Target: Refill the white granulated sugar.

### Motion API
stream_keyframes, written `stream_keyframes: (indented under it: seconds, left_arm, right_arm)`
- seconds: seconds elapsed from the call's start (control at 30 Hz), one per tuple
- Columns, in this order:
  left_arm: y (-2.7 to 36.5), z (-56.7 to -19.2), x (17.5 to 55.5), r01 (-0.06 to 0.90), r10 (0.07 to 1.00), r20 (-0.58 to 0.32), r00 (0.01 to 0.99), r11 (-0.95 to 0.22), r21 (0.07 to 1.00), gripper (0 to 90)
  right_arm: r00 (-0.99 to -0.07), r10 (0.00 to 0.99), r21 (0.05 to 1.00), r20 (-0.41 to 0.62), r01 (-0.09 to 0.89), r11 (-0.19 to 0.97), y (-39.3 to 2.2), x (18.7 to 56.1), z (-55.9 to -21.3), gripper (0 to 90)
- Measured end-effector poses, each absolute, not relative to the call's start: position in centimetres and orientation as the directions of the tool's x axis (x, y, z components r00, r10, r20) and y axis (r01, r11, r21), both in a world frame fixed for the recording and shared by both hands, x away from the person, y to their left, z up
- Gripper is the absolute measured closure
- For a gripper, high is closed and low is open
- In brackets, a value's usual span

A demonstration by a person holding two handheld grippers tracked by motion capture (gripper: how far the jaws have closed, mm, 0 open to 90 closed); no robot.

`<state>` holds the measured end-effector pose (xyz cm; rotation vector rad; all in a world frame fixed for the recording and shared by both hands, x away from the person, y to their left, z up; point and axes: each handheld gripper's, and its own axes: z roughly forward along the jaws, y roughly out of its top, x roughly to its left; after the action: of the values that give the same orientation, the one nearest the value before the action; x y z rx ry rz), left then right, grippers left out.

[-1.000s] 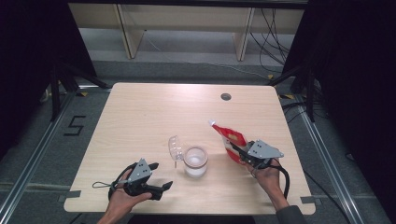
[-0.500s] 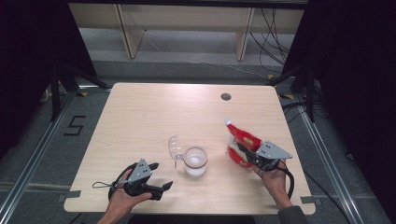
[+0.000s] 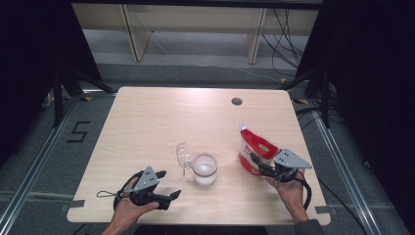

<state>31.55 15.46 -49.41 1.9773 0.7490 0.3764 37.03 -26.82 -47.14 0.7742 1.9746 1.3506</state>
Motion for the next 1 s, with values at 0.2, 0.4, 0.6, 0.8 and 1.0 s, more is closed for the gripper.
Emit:
stream_keyframes:
  seconds: [0.2,0.4,0.6,0.8,1.0]
  left_arm:
    - [15.4,-49.5,31.5,0.379,0.651,-0.091,0.754,-0.317,0.870,15.7]
    - [15.4,-49.4,31.5,0.379,0.652,-0.089,0.753,-0.319,0.869,15.7]
    - [15.5,-49.4,31.6,0.380,0.653,-0.092,0.752,-0.315,0.870,15.5]
    - [15.4,-49.4,31.6,0.385,0.658,-0.095,0.747,-0.311,0.869,15.6]
    - [15.6,-49.4,31.8,0.383,0.668,-0.081,0.739,-0.319,0.867,15.6]
  right_arm:
    - [-0.609,0.789,0.959,-0.077,0.170,0.226,-27.4,35.1,-46.7,39.2]
    - [-0.579,0.814,0.961,-0.052,0.194,0.199,-28.2,33.6,-46.5,38.1]
    - [-0.572,0.820,0.955,-0.016,0.235,0.182,-28.5,32.3,-46.4,35.7]
    - [-0.558,0.830,0.947,0.010,0.272,0.171,-28.5,30.9,-46.6,35.4]
    - [-0.562,0.827,0.939,-0.010,0.279,0.201,-28.6,29.9,-46.7,34.4]
